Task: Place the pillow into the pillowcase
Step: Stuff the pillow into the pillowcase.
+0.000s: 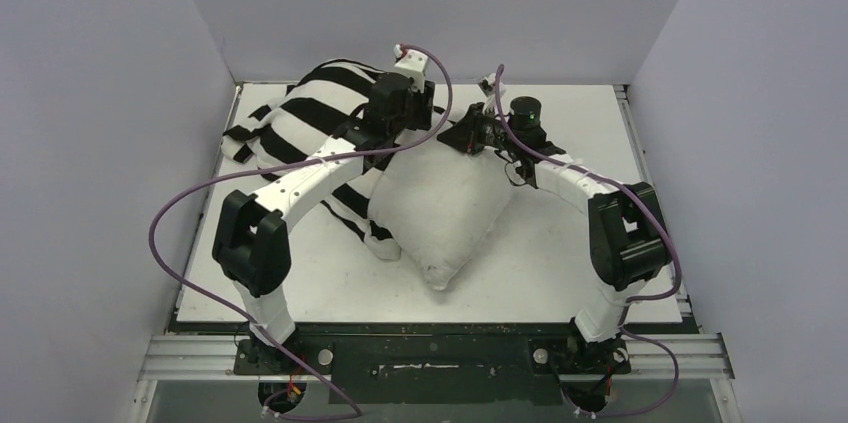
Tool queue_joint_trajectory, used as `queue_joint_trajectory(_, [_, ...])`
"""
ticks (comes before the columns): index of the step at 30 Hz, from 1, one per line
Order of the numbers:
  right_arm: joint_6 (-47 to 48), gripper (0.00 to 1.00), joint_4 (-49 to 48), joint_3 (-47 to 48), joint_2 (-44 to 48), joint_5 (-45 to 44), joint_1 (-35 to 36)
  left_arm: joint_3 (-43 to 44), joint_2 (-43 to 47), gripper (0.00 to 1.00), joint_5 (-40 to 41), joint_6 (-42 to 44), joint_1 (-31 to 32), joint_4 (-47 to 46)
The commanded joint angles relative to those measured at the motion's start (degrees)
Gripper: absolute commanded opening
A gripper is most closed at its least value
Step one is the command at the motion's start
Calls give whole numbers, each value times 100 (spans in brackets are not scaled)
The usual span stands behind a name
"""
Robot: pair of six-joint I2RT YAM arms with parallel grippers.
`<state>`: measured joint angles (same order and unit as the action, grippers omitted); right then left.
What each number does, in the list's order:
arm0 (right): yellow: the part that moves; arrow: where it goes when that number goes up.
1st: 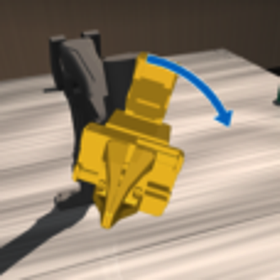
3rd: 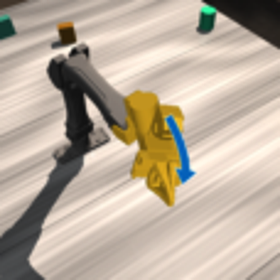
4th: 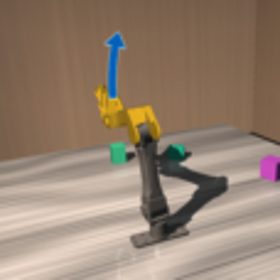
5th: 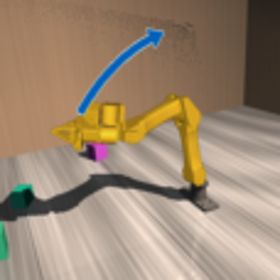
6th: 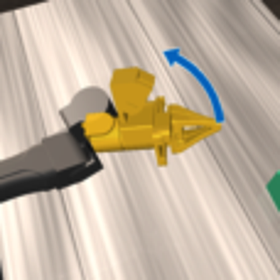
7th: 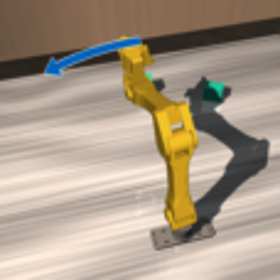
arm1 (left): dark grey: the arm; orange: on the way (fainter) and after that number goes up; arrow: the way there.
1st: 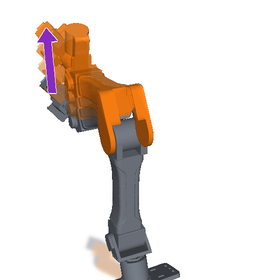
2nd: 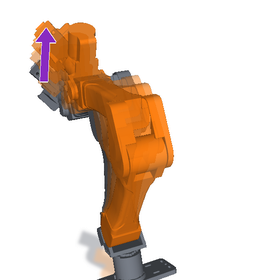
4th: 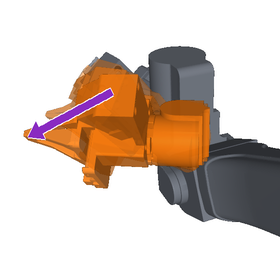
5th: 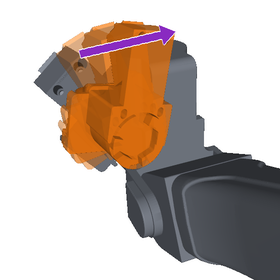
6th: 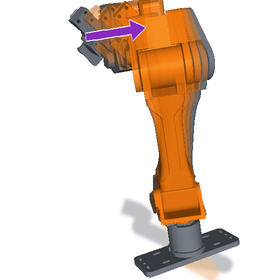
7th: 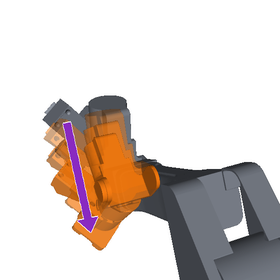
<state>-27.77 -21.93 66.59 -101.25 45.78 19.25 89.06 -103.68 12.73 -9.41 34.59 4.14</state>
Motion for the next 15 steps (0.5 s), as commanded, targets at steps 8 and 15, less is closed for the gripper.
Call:
queue_joint_trajectory(8, [-221,0,-1173,-515,596,284,135,-173,214,52,-449,203,-145,574])
queue_joint_trajectory(15, [-381,0,-1346,-615,574,124,206,-59,-186,54,-167,389,-210,487])
